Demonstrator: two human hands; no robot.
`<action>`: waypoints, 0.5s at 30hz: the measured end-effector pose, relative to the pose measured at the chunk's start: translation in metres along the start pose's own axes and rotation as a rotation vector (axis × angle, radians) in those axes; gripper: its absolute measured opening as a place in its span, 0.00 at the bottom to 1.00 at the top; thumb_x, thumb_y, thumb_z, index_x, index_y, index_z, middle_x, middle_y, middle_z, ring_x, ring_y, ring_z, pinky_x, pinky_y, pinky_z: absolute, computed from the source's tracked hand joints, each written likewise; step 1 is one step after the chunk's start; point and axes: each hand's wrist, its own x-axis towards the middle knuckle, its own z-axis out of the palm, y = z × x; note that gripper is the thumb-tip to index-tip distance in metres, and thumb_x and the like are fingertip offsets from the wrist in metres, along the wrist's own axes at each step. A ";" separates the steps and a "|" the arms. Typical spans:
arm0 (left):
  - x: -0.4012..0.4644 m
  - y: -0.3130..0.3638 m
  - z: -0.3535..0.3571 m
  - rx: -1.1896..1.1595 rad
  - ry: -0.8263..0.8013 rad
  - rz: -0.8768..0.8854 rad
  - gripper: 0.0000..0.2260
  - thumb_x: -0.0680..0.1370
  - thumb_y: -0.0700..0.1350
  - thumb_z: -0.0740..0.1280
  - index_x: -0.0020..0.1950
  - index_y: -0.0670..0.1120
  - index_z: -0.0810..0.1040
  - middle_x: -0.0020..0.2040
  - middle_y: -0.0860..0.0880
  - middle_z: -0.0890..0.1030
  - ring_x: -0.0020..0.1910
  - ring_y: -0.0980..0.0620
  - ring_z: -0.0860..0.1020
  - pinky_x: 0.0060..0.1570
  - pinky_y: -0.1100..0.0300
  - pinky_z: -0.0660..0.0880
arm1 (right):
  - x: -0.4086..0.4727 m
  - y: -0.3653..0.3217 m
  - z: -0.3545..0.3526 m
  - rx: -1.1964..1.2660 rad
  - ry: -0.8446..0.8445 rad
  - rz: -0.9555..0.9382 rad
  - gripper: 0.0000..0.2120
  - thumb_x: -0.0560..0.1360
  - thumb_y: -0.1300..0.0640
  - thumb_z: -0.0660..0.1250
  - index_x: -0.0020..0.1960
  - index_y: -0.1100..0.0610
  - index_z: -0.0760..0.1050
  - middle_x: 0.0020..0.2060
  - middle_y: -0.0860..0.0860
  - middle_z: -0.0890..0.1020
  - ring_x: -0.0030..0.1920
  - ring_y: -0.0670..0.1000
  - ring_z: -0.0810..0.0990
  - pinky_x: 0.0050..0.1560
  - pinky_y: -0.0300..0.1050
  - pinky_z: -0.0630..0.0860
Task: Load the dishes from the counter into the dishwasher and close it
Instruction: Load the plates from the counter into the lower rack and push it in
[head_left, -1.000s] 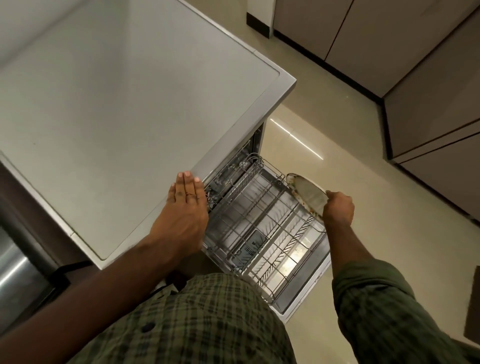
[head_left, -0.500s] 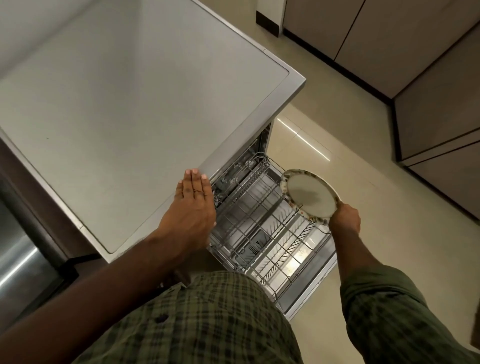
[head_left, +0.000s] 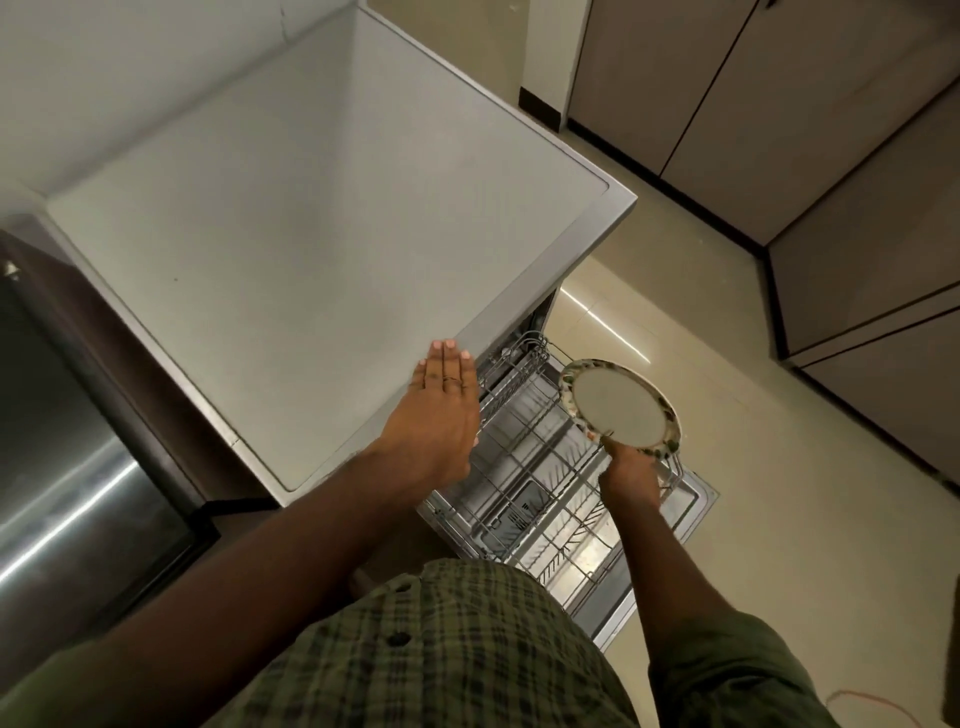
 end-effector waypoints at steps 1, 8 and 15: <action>-0.003 -0.003 -0.001 -0.010 -0.009 0.008 0.45 0.84 0.58 0.58 0.78 0.31 0.30 0.78 0.27 0.33 0.80 0.29 0.38 0.81 0.39 0.46 | -0.006 -0.008 0.000 -0.002 0.013 -0.035 0.32 0.77 0.73 0.58 0.75 0.50 0.73 0.63 0.60 0.82 0.51 0.58 0.83 0.54 0.57 0.83; -0.011 -0.032 0.002 -0.171 0.033 0.113 0.39 0.86 0.54 0.56 0.81 0.39 0.31 0.82 0.38 0.33 0.83 0.41 0.37 0.83 0.45 0.46 | -0.062 -0.093 -0.013 -0.016 0.098 -0.318 0.31 0.78 0.70 0.61 0.74 0.45 0.74 0.67 0.54 0.81 0.53 0.54 0.86 0.53 0.57 0.84; -0.041 -0.064 0.014 -0.350 0.103 0.137 0.30 0.86 0.49 0.59 0.85 0.47 0.50 0.85 0.47 0.50 0.84 0.48 0.54 0.79 0.47 0.63 | -0.122 -0.184 -0.040 -0.131 0.089 -0.558 0.18 0.79 0.60 0.64 0.64 0.44 0.82 0.55 0.47 0.86 0.48 0.49 0.83 0.49 0.46 0.80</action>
